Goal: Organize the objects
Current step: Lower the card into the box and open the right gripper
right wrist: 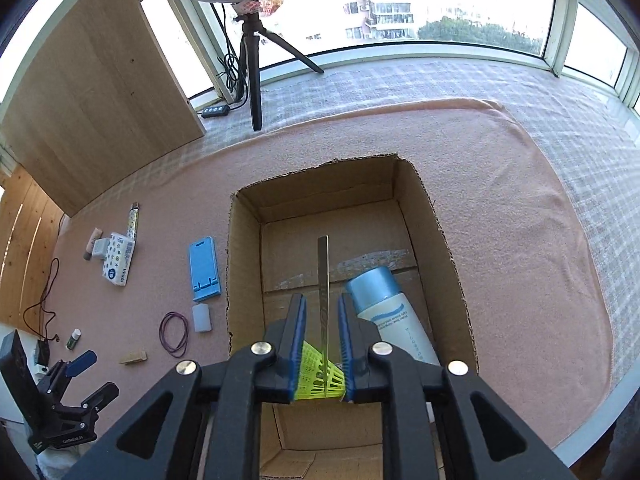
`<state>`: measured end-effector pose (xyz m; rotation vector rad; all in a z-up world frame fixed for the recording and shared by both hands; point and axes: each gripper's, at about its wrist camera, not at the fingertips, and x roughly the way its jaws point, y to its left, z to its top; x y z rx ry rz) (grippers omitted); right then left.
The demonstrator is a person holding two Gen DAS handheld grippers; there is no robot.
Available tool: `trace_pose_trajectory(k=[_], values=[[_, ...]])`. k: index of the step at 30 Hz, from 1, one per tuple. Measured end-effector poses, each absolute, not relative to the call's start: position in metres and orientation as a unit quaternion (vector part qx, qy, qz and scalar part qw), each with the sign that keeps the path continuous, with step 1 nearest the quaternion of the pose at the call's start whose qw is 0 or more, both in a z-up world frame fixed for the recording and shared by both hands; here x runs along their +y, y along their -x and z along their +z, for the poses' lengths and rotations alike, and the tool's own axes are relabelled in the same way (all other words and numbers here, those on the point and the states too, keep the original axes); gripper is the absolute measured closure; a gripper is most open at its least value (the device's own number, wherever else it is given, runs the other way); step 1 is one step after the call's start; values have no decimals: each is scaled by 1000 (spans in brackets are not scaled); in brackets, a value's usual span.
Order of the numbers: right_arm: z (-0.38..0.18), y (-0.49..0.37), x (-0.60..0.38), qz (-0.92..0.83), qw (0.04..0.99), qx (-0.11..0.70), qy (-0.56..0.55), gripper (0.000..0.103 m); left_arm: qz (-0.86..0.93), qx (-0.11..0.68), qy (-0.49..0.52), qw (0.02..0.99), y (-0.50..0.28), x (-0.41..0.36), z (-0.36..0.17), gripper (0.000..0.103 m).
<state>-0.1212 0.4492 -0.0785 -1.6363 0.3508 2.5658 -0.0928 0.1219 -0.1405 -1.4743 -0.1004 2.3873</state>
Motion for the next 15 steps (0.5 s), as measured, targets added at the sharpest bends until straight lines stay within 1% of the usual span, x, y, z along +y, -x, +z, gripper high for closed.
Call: trace_pose_trajectory(k=[1,2,4,15], values=[[-76,120,447,843,45,105,526,51,838,-35,518,167,93,122,-141,11],[-73,118,444,849,46,98,517,48,838,-35,518,167,93,122,-141,11],[-70,116,440,853,48,91,511,48,838,-35,519,168,93,121,-141,11],[-63,110,420,858,29,107,502,48,839,-30,518,165,92,112,-140,11]])
